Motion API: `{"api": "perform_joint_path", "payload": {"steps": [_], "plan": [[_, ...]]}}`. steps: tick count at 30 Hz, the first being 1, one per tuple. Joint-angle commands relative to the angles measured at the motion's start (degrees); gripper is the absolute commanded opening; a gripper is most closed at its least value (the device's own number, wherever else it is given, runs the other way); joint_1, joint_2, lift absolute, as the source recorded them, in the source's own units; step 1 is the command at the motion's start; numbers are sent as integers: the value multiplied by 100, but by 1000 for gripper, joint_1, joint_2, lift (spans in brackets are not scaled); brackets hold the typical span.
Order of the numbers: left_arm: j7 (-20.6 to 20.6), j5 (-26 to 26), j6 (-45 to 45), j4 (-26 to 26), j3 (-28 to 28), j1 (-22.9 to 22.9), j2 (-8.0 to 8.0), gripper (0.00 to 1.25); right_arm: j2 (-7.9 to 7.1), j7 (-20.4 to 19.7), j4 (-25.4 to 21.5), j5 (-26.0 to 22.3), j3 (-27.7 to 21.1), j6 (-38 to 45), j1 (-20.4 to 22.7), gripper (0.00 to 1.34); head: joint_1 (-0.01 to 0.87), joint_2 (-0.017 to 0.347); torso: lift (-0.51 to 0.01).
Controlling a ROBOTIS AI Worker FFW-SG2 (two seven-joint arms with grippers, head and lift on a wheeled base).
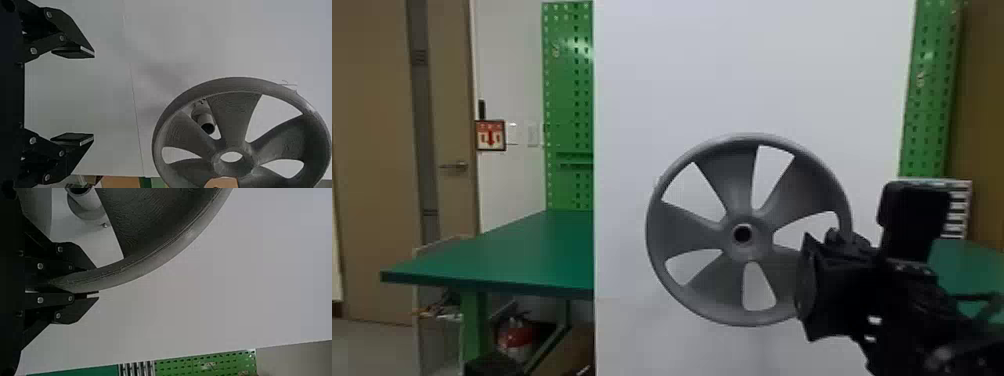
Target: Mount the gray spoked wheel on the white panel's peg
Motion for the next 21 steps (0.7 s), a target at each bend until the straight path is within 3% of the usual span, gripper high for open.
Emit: {"api": "perform_joint_path", "payload": {"steps": [1, 21], "plan": [[4, 0, 0, 0, 0, 0, 0, 752, 10, 0, 142, 1, 9, -98, -43, 153, 123, -8, -402], [4, 9, 0, 0, -9, 18, 0, 752, 1, 0, 704, 28, -26, -256, -272, 153, 123, -8, -402]]}}
